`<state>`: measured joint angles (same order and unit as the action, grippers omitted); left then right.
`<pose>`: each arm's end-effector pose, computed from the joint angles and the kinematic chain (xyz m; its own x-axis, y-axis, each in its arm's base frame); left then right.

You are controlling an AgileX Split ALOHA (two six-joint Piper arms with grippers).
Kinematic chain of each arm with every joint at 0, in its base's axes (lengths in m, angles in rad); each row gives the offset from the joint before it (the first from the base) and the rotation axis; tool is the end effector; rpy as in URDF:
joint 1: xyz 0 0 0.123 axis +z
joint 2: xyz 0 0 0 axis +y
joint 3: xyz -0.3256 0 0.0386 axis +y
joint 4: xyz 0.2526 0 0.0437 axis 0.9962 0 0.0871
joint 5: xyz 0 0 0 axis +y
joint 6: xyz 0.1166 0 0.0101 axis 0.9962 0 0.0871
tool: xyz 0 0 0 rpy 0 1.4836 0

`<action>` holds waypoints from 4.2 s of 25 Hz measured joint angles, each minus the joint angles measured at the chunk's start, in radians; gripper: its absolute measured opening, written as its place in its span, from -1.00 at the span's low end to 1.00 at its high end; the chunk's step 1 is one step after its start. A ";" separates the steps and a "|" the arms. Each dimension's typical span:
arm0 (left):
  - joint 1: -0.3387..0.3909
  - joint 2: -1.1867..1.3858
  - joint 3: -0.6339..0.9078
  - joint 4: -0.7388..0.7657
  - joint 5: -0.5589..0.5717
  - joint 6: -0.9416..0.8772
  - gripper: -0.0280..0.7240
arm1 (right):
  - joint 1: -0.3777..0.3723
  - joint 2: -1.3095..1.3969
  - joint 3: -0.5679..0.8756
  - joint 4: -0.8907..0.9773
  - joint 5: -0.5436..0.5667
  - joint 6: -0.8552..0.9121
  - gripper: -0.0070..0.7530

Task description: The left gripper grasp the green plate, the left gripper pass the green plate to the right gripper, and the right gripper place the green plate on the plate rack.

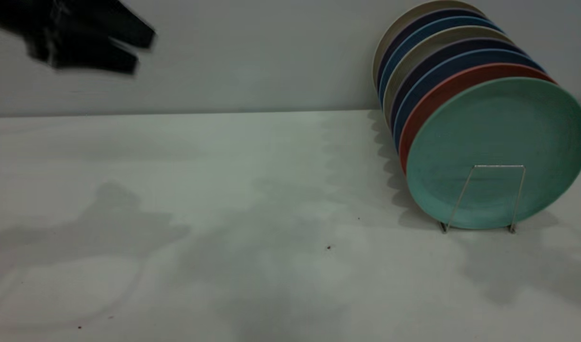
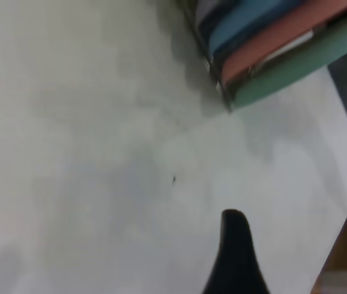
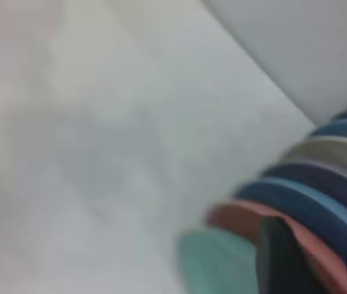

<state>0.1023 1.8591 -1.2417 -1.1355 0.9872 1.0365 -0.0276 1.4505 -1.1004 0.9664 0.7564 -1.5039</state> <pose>0.4026 -0.0477 0.2455 -0.8279 0.0241 -0.5604 0.4188 0.6911 -0.5890 0.3235 0.0572 0.3391 -0.2793 -0.5195 -0.8075 -0.7363 0.6557 -0.1671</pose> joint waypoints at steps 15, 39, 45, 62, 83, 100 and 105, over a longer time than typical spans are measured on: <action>0.033 -0.652 0.004 0.606 0.167 -0.499 0.62 | 0.000 -0.518 0.072 -0.701 0.476 1.197 -0.23; 0.033 -1.204 0.591 0.945 0.130 -0.789 0.62 | 0.031 -1.052 0.628 -0.956 0.363 1.420 0.22; 0.033 -1.316 0.669 1.019 0.125 -0.863 0.62 | 0.041 -1.136 0.628 -0.946 0.363 1.423 0.18; -0.107 -1.749 0.755 1.103 0.129 -0.955 0.62 | 0.041 -1.175 0.628 -0.942 0.365 1.423 0.18; -0.129 -1.764 0.755 1.152 0.133 -1.006 0.62 | 0.041 -1.467 0.628 -0.942 0.377 1.423 0.18; -0.088 -1.881 0.755 1.161 0.140 -1.006 0.62 | 0.041 -1.467 0.628 -0.942 0.377 1.423 0.18; -0.088 -1.881 0.755 1.161 0.140 -1.006 0.62 | 0.041 -1.467 0.628 -0.942 0.377 1.423 0.18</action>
<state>0.0148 -0.0222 -0.4862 0.0257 1.1274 0.0306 0.0132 -0.0170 -0.4723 0.0240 1.1332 -0.0811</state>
